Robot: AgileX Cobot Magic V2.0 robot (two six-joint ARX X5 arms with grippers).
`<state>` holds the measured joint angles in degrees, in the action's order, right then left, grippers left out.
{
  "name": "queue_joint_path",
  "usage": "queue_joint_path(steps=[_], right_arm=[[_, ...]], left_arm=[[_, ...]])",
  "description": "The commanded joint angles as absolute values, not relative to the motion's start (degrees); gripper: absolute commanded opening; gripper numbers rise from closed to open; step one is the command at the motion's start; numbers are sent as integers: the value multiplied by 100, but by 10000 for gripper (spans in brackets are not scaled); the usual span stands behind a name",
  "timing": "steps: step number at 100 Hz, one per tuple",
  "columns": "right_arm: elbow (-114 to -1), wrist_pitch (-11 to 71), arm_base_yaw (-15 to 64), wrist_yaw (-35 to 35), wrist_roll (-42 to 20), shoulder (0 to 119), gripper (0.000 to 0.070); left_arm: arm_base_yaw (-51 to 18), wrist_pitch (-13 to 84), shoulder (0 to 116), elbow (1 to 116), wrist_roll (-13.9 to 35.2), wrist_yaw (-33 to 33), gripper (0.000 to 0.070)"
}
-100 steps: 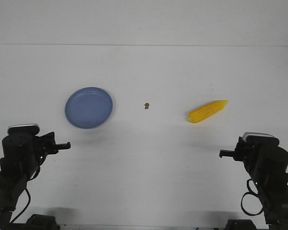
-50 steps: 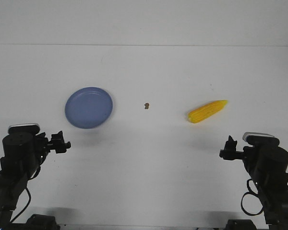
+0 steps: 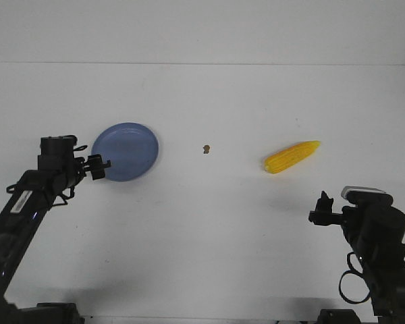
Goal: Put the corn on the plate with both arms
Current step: 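Reach the left gripper forward to the near rim of the blue plate, then grip the plate rim with the left gripper and drag it toward the table center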
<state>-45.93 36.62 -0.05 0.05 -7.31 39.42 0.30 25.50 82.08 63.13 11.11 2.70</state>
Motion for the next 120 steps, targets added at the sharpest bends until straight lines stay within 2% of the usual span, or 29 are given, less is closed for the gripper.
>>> queue_joint_path(steps=[1,32,46,76,81,90,94,109,120], right_arm=[[-4700,3605,-1,3,-749,3970,525],[-4700,3623,-1,3,-749,3970,525],[-4700,3625,-1,3,-749,3970,525],[-4700,3625,-1,3,-749,3970,525],[-4700,3625,-1,3,-749,3970,525],[-4700,3625,-1,3,-749,3970,525],[-4700,3625,-1,3,-749,3970,525],[-4700,3625,-1,3,-749,3970,525],[-4700,3625,-1,3,-749,3970,525]], left_arm=[[86,2526,8761,6672,1107,246,389],[242,2585,10269,7747,1050,174,389],[292,2569,10530,7817,1055,-91,389],[303,2550,10768,7817,1055,-108,370],[303,2539,10768,7817,1055,-108,315],[303,2552,10768,7817,1055,-108,79],[303,2545,10768,7817,1055,-110,7],[305,2552,10746,7819,1055,-165,4],[325,2637,10626,7819,1083,-613,4]])
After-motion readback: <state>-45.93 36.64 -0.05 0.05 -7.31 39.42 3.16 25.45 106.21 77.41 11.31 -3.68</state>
